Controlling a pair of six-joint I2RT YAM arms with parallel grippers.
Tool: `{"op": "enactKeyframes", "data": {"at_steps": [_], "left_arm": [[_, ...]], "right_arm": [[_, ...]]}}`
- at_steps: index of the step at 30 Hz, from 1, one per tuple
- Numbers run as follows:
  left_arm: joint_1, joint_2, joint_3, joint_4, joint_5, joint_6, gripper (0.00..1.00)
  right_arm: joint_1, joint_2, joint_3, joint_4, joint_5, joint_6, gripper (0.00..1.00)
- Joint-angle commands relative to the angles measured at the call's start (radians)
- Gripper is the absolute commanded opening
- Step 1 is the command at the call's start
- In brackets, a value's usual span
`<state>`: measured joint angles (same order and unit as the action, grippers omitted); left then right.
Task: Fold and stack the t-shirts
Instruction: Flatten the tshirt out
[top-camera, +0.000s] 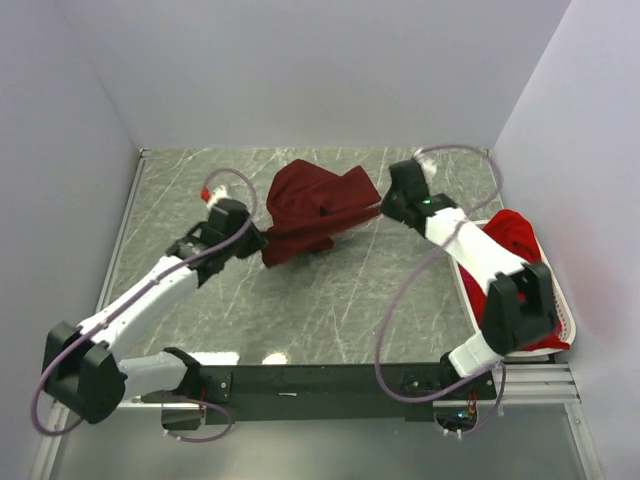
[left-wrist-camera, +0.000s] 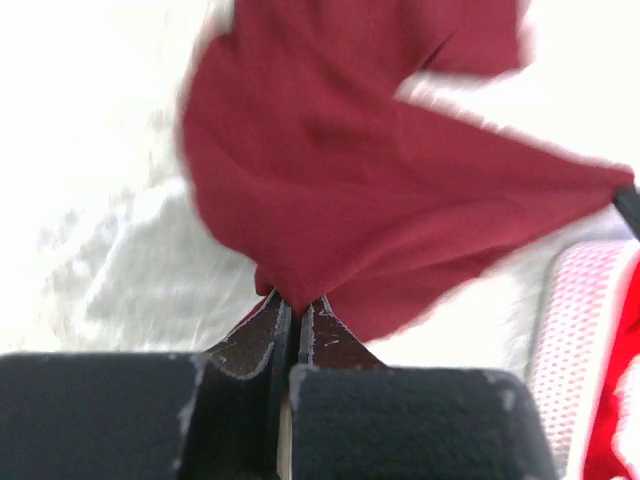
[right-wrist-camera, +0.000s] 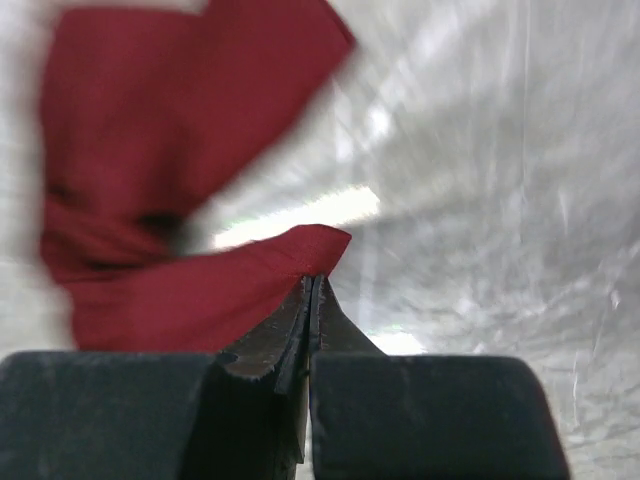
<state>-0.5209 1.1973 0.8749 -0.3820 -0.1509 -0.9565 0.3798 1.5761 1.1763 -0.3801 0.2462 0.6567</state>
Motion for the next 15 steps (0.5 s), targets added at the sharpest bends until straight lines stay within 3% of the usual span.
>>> {"op": "enactKeyframes", "data": {"at_steps": [1,3,6,9,11,12,13,14,15], "left_arm": [[0.099,-0.064,0.079,-0.089,-0.043,0.110,0.01],[0.177,-0.067,0.079,-0.103,-0.030,0.133,0.01],[0.355,-0.058,0.059,-0.092,0.103,0.151,0.01],[0.505,-0.033,0.065,-0.055,0.215,0.154,0.01],[0.597,0.014,0.110,-0.038,0.272,0.153,0.04],[0.620,0.034,0.127,-0.031,0.293,0.151,0.09],[0.639,0.072,0.143,-0.026,0.310,0.153,0.32],[0.657,0.093,0.180,-0.028,0.338,0.159,0.47],[0.659,0.119,0.212,-0.044,0.349,0.166,0.68]], "right_arm": [[-0.007,-0.137,0.082,-0.054,0.050,-0.057,0.00],[0.023,-0.162,0.060,-0.062,0.036,-0.045,0.00],[0.157,-0.241,-0.031,-0.043,0.061,-0.005,0.00],[0.354,-0.312,-0.110,0.058,0.012,0.043,0.00],[0.518,-0.277,-0.068,0.124,-0.039,0.053,0.00],[0.566,-0.245,-0.029,0.130,-0.044,0.049,0.00],[0.603,-0.160,0.011,0.130,-0.051,0.040,0.00],[0.632,-0.115,0.051,0.126,-0.068,0.034,0.00],[0.649,-0.038,0.115,0.135,-0.135,0.020,0.12]]}}
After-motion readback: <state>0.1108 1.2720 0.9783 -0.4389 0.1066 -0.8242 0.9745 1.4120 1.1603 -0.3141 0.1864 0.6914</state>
